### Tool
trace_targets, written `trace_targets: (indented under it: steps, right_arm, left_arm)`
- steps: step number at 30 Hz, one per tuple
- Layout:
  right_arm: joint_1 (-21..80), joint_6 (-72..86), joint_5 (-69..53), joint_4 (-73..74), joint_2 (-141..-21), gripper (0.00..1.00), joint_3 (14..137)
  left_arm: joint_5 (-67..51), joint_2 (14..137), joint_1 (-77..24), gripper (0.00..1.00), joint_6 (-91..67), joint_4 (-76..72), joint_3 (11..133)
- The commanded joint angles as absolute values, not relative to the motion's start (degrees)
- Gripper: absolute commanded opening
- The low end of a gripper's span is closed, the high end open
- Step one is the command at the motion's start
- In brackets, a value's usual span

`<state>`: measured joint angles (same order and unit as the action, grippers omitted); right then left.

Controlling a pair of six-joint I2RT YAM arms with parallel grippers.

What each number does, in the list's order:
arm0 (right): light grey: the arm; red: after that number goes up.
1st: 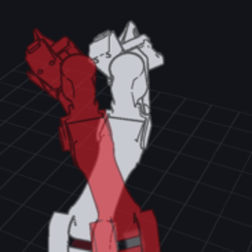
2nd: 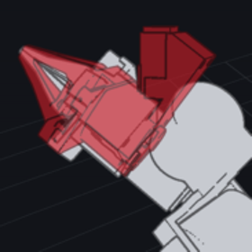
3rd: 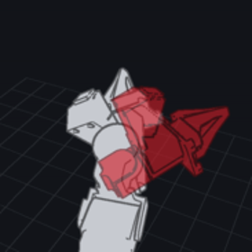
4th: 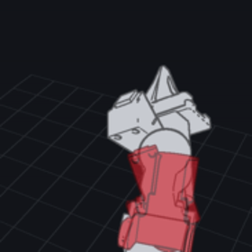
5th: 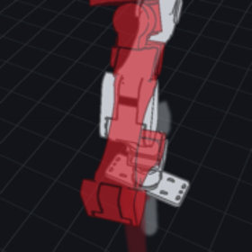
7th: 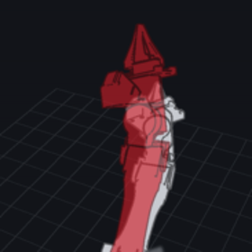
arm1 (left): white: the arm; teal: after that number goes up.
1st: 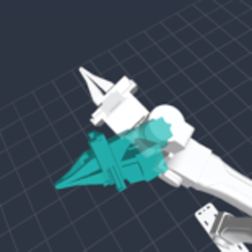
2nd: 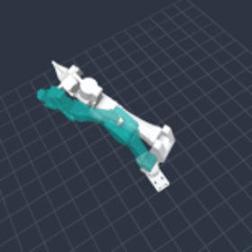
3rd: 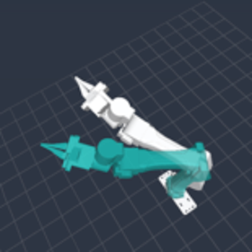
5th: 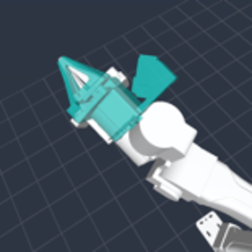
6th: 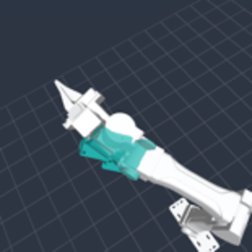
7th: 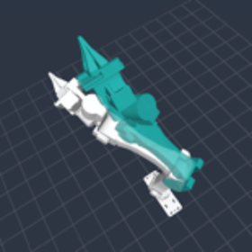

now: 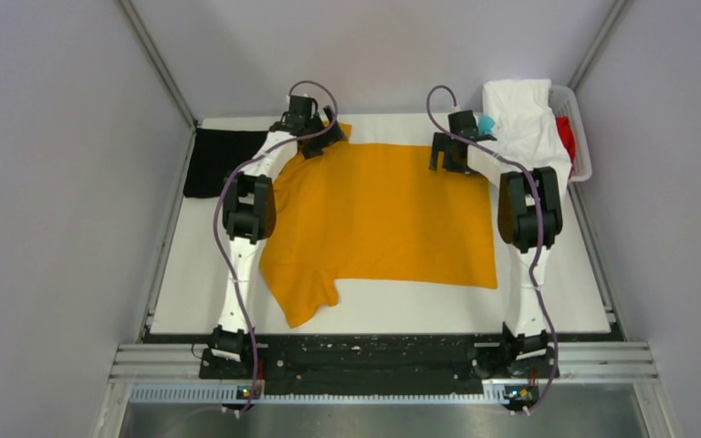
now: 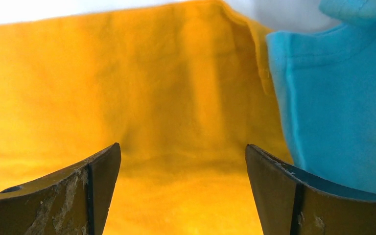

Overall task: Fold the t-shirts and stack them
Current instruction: Flatten out the tshirt, then grab the side of the flattened tshirt closest away from the robot with both arms

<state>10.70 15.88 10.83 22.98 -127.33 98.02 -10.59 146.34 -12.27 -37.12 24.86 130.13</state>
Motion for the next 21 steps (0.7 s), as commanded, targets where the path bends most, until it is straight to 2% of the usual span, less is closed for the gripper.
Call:
trace_targets:
  steps: [1,6,10,16,21]
  right_arm:
    - [11.9,13.6,7.7,24.2,-117.5,0.96,97.1]
    - [15.7,13.8,9.5,23.3,-106.6,0.97,87.7]
    - [18.3,16.7,9.4,21.6,-96.5,0.97,76.3]
    - [18.5,25.1,8.4,21.3,-81.4,0.99,59.1]
    - [17.9,30.0,11.8,23.8,-72.9,0.99,49.2]
  left_arm:
    - [-11.7,134.5,-13.4,0.99,-32.5,24.6,125.5]
    - [-5.0,117.1,-15.7,0.99,-29.1,28.9,110.3]
    - [2.9,100.6,-18.9,0.99,-29.8,30.7,89.2]
    - [13.0,80.7,-26.7,0.99,-38.7,38.3,62.3]
    - [13.6,70.1,-30.6,0.98,-47.9,50.9,50.3]
